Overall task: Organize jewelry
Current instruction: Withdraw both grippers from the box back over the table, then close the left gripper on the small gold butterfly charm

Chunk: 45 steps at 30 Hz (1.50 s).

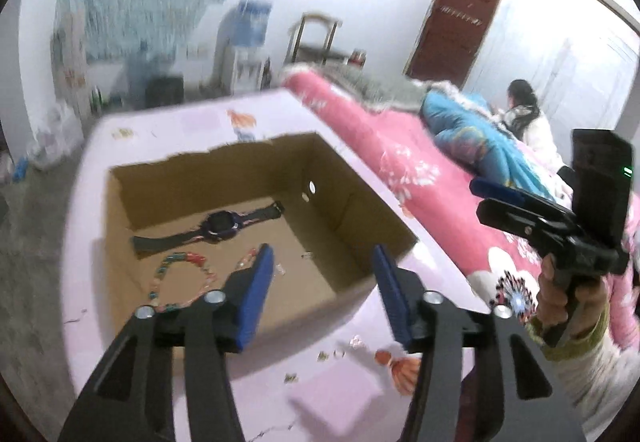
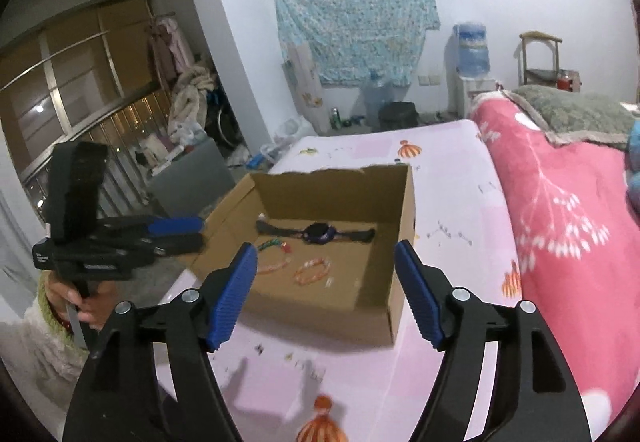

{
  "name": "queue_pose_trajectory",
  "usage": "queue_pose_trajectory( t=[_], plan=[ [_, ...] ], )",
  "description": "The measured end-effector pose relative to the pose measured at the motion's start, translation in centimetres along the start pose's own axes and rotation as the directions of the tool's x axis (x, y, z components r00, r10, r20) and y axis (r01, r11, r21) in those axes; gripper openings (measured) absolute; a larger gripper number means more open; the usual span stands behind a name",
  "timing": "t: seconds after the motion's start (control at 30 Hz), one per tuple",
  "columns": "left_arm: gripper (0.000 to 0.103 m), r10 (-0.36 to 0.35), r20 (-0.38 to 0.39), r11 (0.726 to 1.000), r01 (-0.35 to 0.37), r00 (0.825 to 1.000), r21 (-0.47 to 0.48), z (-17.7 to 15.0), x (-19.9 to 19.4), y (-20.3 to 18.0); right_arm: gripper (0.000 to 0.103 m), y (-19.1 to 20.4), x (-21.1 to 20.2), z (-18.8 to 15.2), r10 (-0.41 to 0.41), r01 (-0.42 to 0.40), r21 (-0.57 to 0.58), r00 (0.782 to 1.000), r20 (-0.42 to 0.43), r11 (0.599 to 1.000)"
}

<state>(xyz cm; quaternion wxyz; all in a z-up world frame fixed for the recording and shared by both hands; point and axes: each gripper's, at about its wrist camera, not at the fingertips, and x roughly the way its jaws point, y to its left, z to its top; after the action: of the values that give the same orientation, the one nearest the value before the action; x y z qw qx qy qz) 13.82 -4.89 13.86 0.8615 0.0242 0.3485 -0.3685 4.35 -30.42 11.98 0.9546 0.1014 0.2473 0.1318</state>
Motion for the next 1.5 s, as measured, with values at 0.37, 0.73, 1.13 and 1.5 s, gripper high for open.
queue_pose_trajectory(
  t=[0.37, 0.73, 1.13, 1.5],
  plan=[
    [0.065, 0.136, -0.003, 0.991, -0.136, 0.991, -0.016, -11.3, -1.0, 0.2, 0.068, 0.8, 1.7, -8.9, -0.003, 0.018, 0.115, 0.992, -0.127, 0.993],
    [0.057, 0.121, -0.083, 0.993, -0.12, 0.989, 0.018, -14.0, 6.8, 0.9, 0.048, 3.2, 6.7, -12.5, -0.024, 0.039, 0.062, 0.972, -0.235, 0.997],
    [0.033, 0.109, -0.175, 0.983, -0.08, 0.979, 0.166, -14.2, 10.3, 1.5, 0.043, 3.4, 7.7, -11.9, -0.028, 0.035, 0.025, 0.966, -0.257, 0.999],
    [0.02, 0.13, -0.193, 0.951, -0.067, 0.973, 0.3, -14.1, 10.7, 0.5, 0.039, 2.8, 7.6, -12.4, -0.019, 0.03, 0.04, 0.965, -0.26, 0.999]
  ],
)
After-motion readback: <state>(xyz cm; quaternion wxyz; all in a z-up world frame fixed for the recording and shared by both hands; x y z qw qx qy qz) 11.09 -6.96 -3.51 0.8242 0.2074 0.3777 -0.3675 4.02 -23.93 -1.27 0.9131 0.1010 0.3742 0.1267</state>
